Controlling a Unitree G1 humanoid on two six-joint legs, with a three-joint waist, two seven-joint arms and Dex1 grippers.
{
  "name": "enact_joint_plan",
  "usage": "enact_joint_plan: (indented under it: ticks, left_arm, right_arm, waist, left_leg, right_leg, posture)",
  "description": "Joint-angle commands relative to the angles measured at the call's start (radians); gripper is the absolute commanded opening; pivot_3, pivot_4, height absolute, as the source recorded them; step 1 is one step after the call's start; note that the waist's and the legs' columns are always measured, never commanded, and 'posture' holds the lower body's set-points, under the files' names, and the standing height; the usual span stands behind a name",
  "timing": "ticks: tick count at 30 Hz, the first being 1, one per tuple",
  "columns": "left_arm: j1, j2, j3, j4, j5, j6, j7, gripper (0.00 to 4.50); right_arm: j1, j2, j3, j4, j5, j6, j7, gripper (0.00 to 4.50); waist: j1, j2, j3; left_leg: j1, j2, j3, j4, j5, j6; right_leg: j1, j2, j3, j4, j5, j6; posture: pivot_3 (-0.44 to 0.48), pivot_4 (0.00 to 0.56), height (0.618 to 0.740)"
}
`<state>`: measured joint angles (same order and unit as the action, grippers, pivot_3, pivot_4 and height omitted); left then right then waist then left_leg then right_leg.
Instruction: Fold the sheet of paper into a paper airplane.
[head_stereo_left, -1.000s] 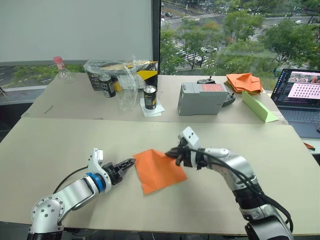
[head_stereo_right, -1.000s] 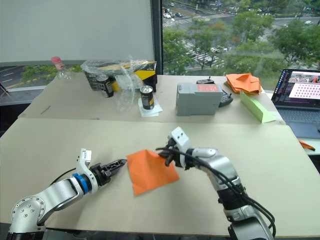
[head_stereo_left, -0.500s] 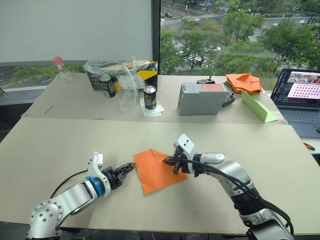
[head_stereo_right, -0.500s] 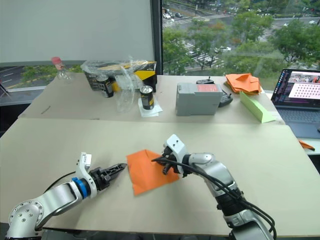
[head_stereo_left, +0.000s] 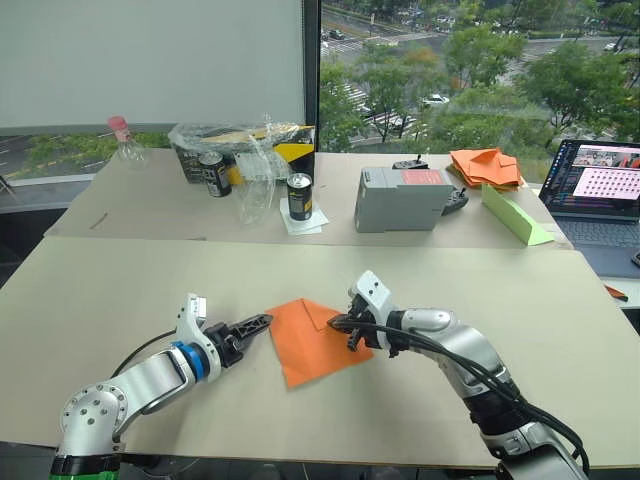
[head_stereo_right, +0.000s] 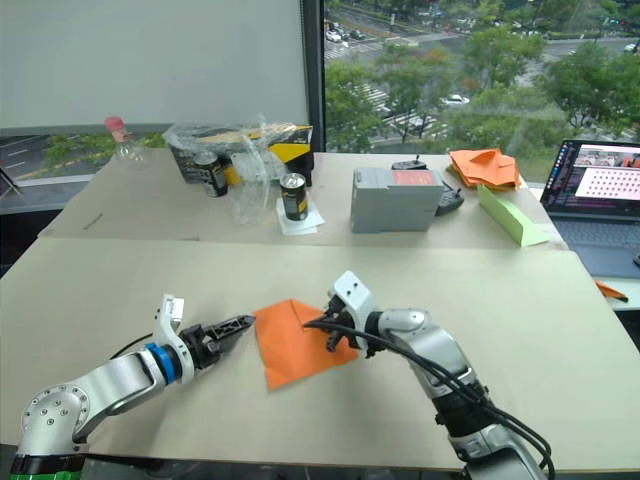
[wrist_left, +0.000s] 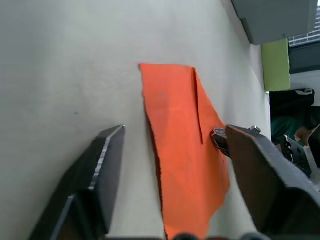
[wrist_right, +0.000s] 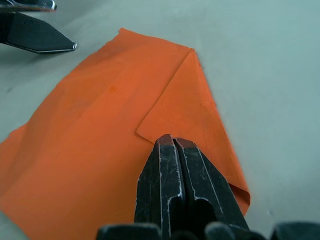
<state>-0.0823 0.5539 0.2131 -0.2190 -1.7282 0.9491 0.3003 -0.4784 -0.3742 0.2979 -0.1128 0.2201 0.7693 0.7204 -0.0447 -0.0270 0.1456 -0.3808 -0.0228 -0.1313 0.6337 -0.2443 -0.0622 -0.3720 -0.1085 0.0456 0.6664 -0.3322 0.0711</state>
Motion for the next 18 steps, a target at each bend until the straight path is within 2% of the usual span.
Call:
enact_joint_plan:
  ticks: [1, 7, 18]
  left_arm:
    - [0.004, 0.030, 0.003, 0.048, 0.069, 0.011, 0.001, 4.25]
    - [-0.047, 0.045, -0.009, 0.091, 0.089, 0.047, -0.043, 4.25]
    - [-0.155, -0.020, -0.053, 0.211, 0.135, 0.116, -0.135, 4.25]
  right_arm:
    - [0.004, -0.003, -0.011, -0.039, 0.009, 0.004, -0.004, 0.00]
    - [0.002, 0.002, -0.009, -0.037, 0.007, 0.004, -0.011, 0.00]
    - [0.002, 0.002, -0.005, -0.041, 0.005, 0.005, -0.013, 0.00]
  waist:
    - [-0.001, 0.000, 0.000]
    - [0.000, 0.000, 0.000]
    - [0.011, 0.000, 0.000]
  left_leg:
    - [0.000, 0.000, 0.000, 0.000, 0.000, 0.000]
    - [0.001, 0.000, 0.000, 0.000, 0.000, 0.000]
    - [0.001, 0.000, -0.001, 0.001, 0.000, 0.000]
  right_leg:
    - [0.000, 0.000, 0.000, 0.000, 0.000, 0.000]
    - [0.001, 0.000, 0.000, 0.000, 0.000, 0.000]
    - [0.002, 0.000, -0.001, 0.000, 0.000, 0.000]
  posture:
    - [0.000, 0.150, 0.740]
    - [0.000, 0.150, 0.740]
    - [0.000, 0.150, 0.740]
